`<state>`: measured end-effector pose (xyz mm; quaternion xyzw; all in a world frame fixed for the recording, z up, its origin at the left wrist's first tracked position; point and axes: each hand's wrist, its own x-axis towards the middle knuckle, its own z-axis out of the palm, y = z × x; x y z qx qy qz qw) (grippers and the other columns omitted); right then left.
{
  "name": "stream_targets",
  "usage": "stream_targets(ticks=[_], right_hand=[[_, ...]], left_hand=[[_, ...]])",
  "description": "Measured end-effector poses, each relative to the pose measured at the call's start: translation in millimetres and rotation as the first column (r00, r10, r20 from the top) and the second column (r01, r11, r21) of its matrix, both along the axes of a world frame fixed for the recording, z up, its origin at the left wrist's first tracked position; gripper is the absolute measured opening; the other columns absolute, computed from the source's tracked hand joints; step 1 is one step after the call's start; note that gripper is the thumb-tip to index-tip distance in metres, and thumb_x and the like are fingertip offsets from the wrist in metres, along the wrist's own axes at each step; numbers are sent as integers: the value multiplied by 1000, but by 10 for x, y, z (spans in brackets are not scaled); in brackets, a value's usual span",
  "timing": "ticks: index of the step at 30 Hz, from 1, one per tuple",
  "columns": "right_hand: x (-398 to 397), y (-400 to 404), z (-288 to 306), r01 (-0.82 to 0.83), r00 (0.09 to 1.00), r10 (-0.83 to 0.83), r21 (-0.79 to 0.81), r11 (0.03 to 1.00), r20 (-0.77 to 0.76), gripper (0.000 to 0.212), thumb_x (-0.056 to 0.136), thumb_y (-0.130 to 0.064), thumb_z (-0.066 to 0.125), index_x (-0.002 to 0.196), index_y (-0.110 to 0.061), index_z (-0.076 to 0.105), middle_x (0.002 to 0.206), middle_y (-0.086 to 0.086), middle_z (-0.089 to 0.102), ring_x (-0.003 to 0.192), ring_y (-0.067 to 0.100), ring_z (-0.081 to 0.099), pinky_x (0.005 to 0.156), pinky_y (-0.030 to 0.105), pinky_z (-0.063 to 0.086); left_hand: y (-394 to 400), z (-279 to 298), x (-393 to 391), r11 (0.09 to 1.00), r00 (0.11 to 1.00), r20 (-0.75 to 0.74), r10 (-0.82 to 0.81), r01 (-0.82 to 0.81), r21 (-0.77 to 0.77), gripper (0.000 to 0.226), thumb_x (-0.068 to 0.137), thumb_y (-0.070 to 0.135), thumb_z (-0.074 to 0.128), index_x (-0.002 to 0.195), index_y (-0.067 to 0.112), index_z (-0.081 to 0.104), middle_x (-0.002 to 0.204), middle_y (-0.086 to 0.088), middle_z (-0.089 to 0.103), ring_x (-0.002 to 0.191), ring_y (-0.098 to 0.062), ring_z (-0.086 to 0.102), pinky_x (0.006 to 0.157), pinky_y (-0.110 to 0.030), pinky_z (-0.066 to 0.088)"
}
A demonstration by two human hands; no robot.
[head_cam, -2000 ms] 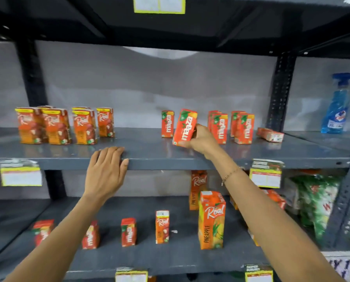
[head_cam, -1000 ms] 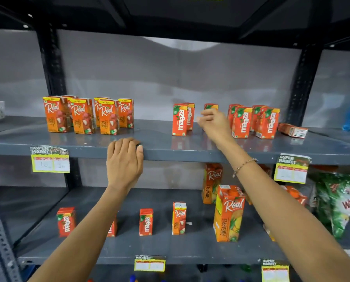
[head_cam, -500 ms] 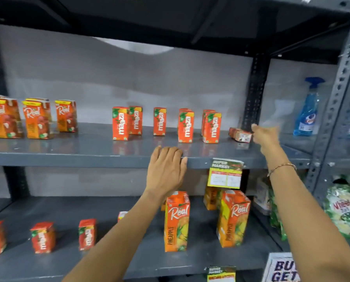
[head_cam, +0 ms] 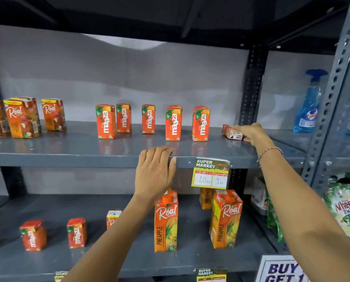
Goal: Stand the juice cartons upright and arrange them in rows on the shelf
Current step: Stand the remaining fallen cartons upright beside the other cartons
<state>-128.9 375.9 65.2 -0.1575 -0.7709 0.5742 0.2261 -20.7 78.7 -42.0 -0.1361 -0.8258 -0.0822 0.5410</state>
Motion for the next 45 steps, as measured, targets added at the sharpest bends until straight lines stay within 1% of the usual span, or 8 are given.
stream_targets(ticks=[2,5,12,15,20,30,35,45], right_hand=[[7,-10,13,11,999,-16,92,996,47,50,79,-21,72,117,5,51,120,19,62,107,29,63,94,40,52],[40,-64,-4,71,996,-82,203,977,45,33,80,-16,69,105,2,57,116,21,64,104,32,64,90,39,52],[163,-188,-71,190,982,-190,186,964,-19,35,81,-18,66,111,-1,59,115,19,66,102,32,64,74,29,48],[169,-182,-14,92,994,-98,156,983,37,27,84,-18,65,103,-3,54,115,19,66,104,30,63,86,34,52],[181,-208,41,70,995,-81,172,983,56,56,85,-44,58,118,2,54,119,17,63,109,30,61,96,38,48],[235,-326,0,196,978,-207,237,952,22,34,85,-20,60,113,0,58,116,18,65,104,31,63,80,32,49],[266,-372,-89,206,977,-213,284,936,-7,45,82,-16,67,121,1,52,124,20,59,114,35,58,96,41,48],[432,-236,-77,38,999,-39,167,985,5,56,75,-14,75,124,-3,51,125,15,60,115,29,58,97,41,47]], left_hand=[[1,-2,3,1000,1000,5,-5,5,2,29,92,35,48,105,15,64,106,-2,69,97,-21,65,92,-36,47],[-12,-1,6,1000,1000,14,-8,8,-2,30,92,35,48,107,15,64,108,-2,69,98,-21,65,92,-37,47],[-26,14,55,1000,999,46,-22,23,-17,32,93,35,46,109,14,64,110,-3,68,101,-22,64,93,-38,47],[-51,27,73,999,998,67,-22,24,-30,33,94,35,45,111,14,63,112,-3,68,102,-23,64,95,-38,46],[-86,35,101,998,993,114,-32,37,-49,32,95,34,47,114,13,62,115,-3,67,107,-23,62,98,-38,44],[-79,46,119,998,988,147,-40,47,-46,34,95,35,46,115,13,62,116,-4,67,108,-24,62,98,-39,43],[-79,47,123,998,988,151,-42,49,-40,35,94,36,44,114,13,62,115,-4,67,106,-23,63,98,-39,44],[-133,94,130,992,983,178,-43,64,-110,35,93,35,45,112,12,64,112,-4,68,103,-24,65,95,-39,47]])
